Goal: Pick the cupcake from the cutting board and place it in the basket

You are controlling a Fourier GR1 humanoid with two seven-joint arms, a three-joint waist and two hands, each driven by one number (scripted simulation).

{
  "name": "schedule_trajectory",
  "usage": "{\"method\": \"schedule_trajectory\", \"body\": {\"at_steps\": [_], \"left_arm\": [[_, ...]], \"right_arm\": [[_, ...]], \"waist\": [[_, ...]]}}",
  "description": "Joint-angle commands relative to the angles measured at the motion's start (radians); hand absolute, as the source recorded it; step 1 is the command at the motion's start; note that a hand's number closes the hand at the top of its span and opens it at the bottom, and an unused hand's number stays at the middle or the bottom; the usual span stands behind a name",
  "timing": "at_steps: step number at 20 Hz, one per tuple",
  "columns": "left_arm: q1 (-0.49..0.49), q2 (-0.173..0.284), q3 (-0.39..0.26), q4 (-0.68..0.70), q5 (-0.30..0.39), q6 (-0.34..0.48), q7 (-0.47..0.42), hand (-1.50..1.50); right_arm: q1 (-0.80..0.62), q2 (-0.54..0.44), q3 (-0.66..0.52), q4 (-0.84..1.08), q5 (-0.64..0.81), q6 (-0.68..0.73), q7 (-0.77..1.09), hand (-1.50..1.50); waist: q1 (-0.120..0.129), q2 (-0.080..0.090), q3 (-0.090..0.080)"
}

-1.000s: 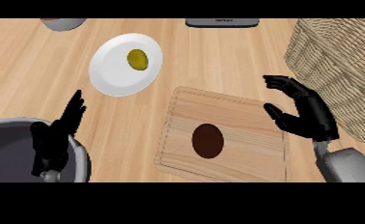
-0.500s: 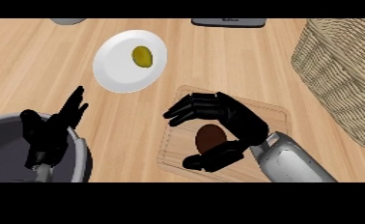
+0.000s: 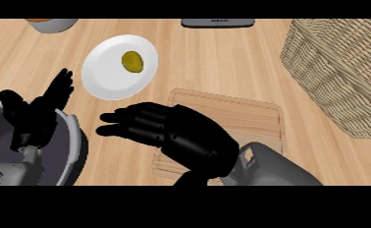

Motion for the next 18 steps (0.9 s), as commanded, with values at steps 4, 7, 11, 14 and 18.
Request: {"method": "schedule_trajectory", "body": {"at_steps": [4, 7, 11, 14, 18], "left_arm": [[-0.026, 0.012, 0.031, 0.074, -0.004, -0.015, -0.043, 0.0], [-0.075, 0.032, 0.036, 0.054, 0.01, -0.031, 0.011, 0.0], [-0.037, -0.001, 0.025, 0.066, -0.003, -0.035, -0.043, 0.0], [-0.064, -0.007, 0.025, 0.053, -0.012, -0.021, -0.022, 0.0], [-0.081, 0.009, 0.067, 0.148, 0.002, -0.086, -0.096, 0.0]], "right_arm": [[-0.258, -0.195, -0.071, -0.043, 0.159, 0.168, 0.392, -1.5], [-0.349, -0.203, -0.161, -0.056, 0.084, 0.273, 0.586, -1.5], [-0.447, -0.241, -0.238, -0.051, -0.12, 0.5, 0.717, -1.5], [-0.466, -0.23, -0.262, 0.01, -0.267, 0.609, 0.763, -1.5], [-0.439, -0.275, -0.34, -0.058, -0.413, 0.674, 0.861, -1.5]], "waist": [[-0.038, -0.011, -0.006], [-0.018, -0.005, -0.002], [0.005, 0.0, -0.001], [0.012, 0.004, -0.001], [0.004, 0.005, 0.0]]}}
